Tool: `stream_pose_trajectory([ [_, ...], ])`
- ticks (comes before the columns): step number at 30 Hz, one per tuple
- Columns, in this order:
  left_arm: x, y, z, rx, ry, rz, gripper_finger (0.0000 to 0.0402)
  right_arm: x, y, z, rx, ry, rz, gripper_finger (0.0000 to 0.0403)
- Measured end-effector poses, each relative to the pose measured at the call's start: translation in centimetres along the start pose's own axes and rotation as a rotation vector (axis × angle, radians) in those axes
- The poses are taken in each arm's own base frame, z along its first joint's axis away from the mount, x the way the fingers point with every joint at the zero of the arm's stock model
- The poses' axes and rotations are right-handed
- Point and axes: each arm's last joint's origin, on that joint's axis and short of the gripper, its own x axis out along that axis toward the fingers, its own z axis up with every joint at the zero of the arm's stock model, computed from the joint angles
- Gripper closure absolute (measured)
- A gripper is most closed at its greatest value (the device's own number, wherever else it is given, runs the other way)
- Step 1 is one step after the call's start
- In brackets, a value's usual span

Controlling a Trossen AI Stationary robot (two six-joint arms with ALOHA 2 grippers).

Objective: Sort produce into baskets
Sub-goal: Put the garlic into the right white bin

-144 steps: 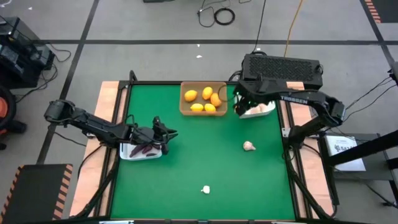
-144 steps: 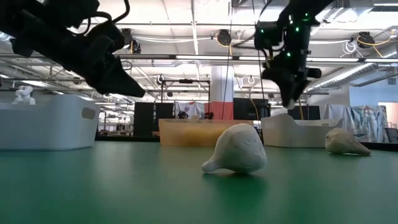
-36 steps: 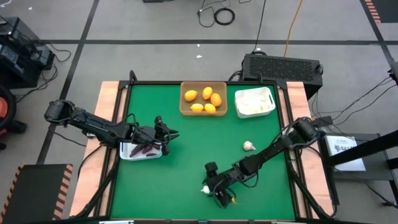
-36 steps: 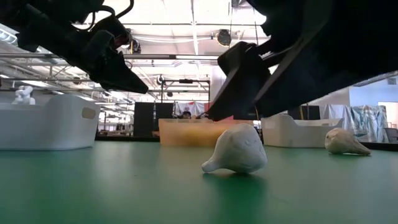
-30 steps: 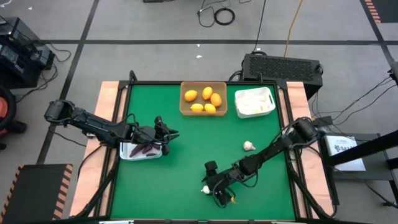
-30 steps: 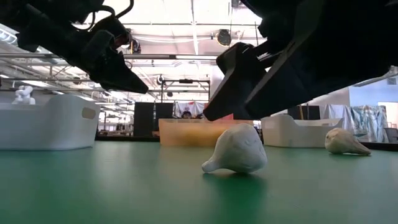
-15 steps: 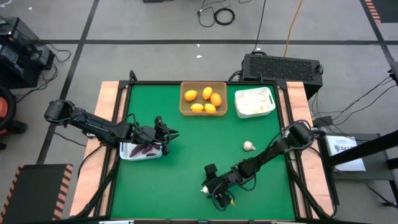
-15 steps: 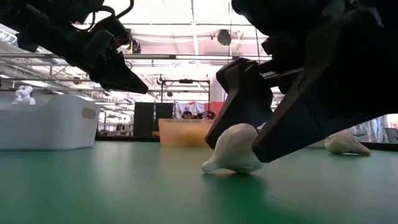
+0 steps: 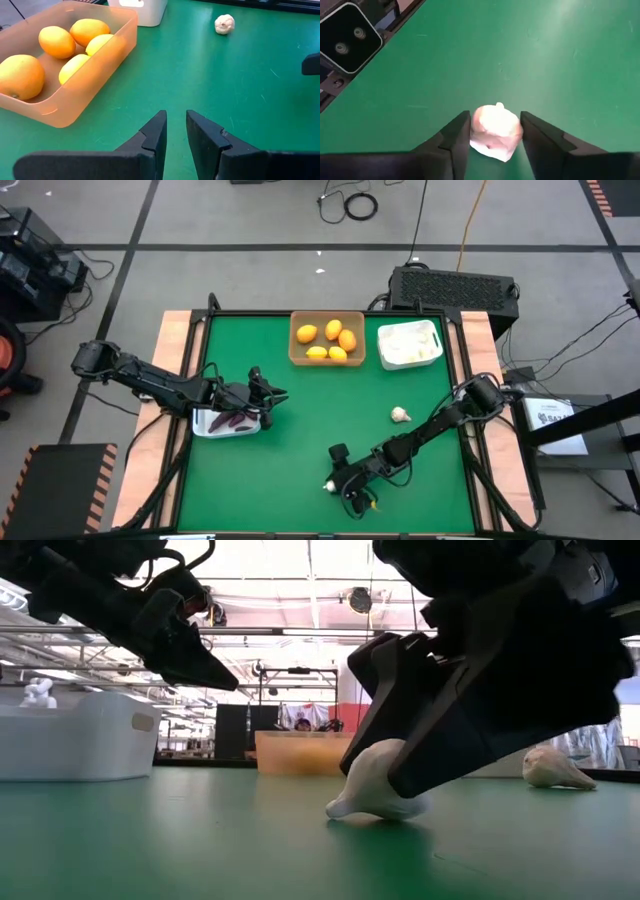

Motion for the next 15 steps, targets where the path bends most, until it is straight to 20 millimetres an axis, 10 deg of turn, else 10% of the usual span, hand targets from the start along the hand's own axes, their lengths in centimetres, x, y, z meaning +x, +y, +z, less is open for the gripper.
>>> stream_pose_trajectory([
  [15,0.0,0.0,0.0,0.000,0.003,0.001,0.0322,-3.4,-2.5,6.3,-0.029,0.056,-0.049,0.0273],
])
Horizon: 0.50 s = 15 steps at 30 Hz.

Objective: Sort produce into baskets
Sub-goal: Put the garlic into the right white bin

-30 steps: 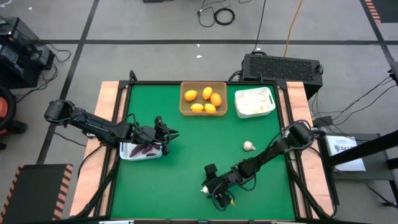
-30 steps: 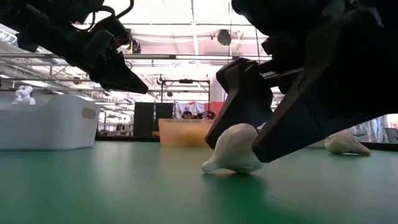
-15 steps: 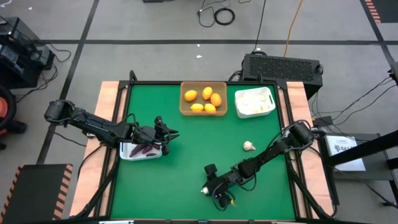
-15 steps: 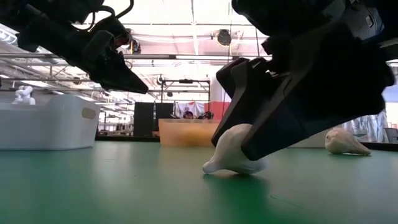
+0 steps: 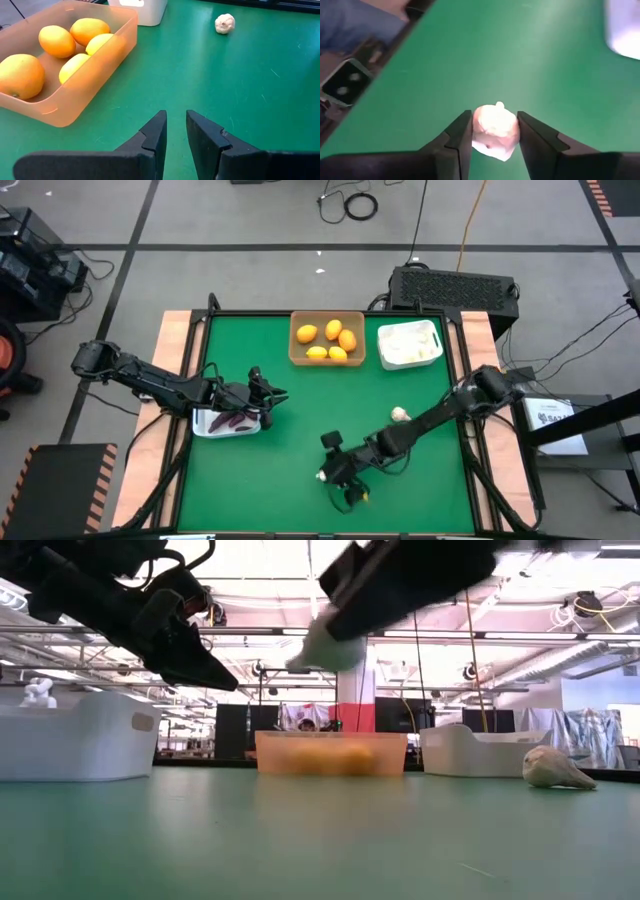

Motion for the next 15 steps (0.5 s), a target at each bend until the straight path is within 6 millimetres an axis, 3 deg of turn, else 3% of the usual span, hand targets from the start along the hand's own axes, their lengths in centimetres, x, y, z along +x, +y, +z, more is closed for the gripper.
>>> stream_pose_trajectory([
  [7,0.0,0.0,-0.1,0.002,0.006,0.001,0.0322,-4.1,-6.3,3.6,0.071,0.230,-0.095,0.0273],
  [15,0.0,0.0,-0.1,0.002,0.007,0.002,0.0322,-7.7,-14.8,4.0,0.127,0.347,-0.203,0.0273],
])
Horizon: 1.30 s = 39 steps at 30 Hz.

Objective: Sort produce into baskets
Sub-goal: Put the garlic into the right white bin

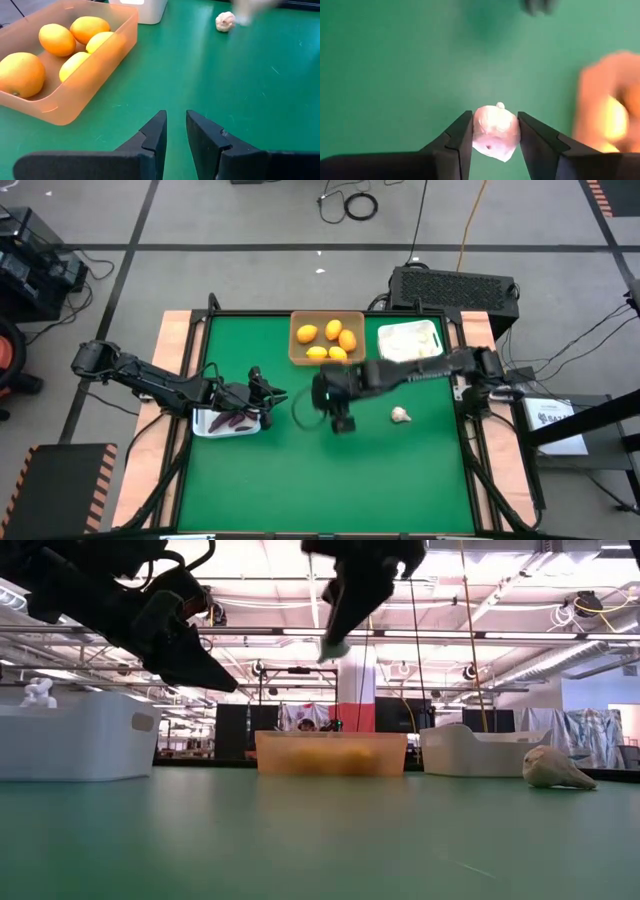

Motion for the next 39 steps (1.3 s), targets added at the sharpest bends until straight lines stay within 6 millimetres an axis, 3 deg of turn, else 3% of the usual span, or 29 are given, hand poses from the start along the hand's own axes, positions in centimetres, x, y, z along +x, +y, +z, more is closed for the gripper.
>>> stream_pose_trajectory([
  [4,0.0,0.0,0.0,0.001,0.002,0.001,0.0322,-0.2,-4.2,-1.6,0.057,0.108,-0.033,0.0273],
  [12,0.0,0.1,-0.3,0.011,0.025,0.007,0.0322,-1.0,-11.1,-6.7,0.218,0.399,-0.035,0.0273],
  [22,0.0,0.1,-0.4,-0.023,0.035,0.013,0.0322,-2.5,-18.8,-12.5,0.440,0.509,-0.064,0.0273],
  [26,0.0,0.1,-0.4,-0.044,0.108,0.026,0.0322,-3.2,-20.7,-15.3,0.542,0.586,-0.050,0.0273],
  [32,0.7,-1.1,2.2,-0.049,0.101,0.012,0.0322,-3.6,-22.2,-18.9,0.649,0.660,-0.027,0.0273],
  [39,4.6,-3.3,3.2,0.032,0.158,0.021,0.0322,-4.4,-22.7,-22.4,0.768,0.676,-0.043,0.0273],
])
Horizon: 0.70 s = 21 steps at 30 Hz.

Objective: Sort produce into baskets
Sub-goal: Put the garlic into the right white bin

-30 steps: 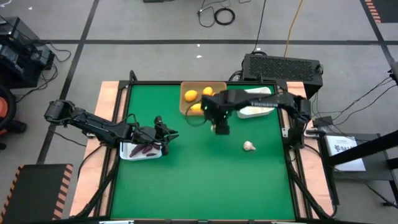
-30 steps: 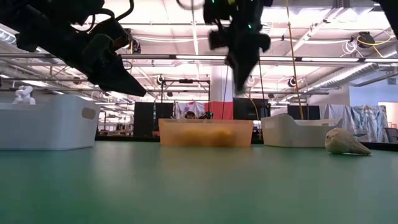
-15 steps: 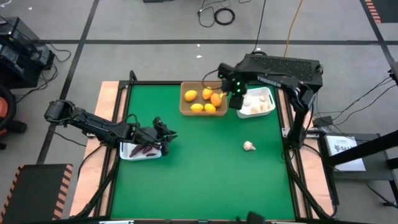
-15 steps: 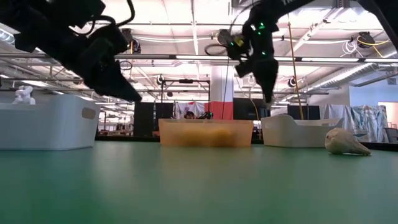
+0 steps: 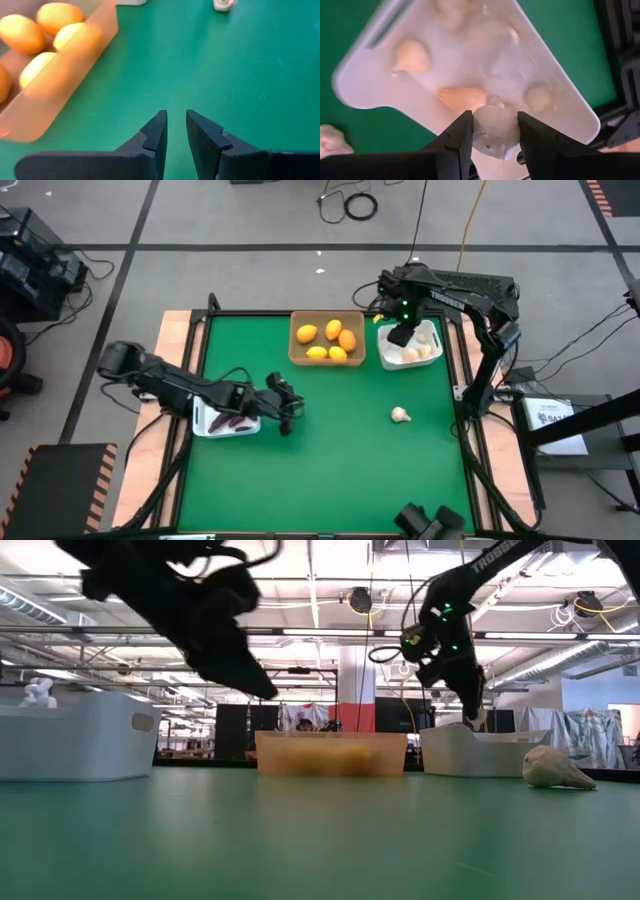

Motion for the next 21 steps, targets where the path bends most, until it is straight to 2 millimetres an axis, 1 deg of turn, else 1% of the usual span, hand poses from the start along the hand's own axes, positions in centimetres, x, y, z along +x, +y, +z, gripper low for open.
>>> stream_pose_trajectory([
  [5,3.0,-1.4,0.8,0.078,0.041,0.013,0.0322,0.6,-1.3,-1.6,0.067,-0.016,0.003,0.0273],
  [10,4.8,-2.4,2.0,0.125,-0.006,0.004,0.0322,1.3,-1.9,-2.5,0.124,-0.057,-0.004,0.0273],
  [15,5.2,-3.0,2.3,0.161,-0.047,-0.027,0.0322,2.2,-2.3,-2.6,0.194,-0.099,-0.011,0.0261],
  [21,5.2,-3.3,2.2,0.217,-0.046,-0.033,0.0322,2.6,-2.5,-2.6,0.222,-0.100,-0.043,0.0217],
])
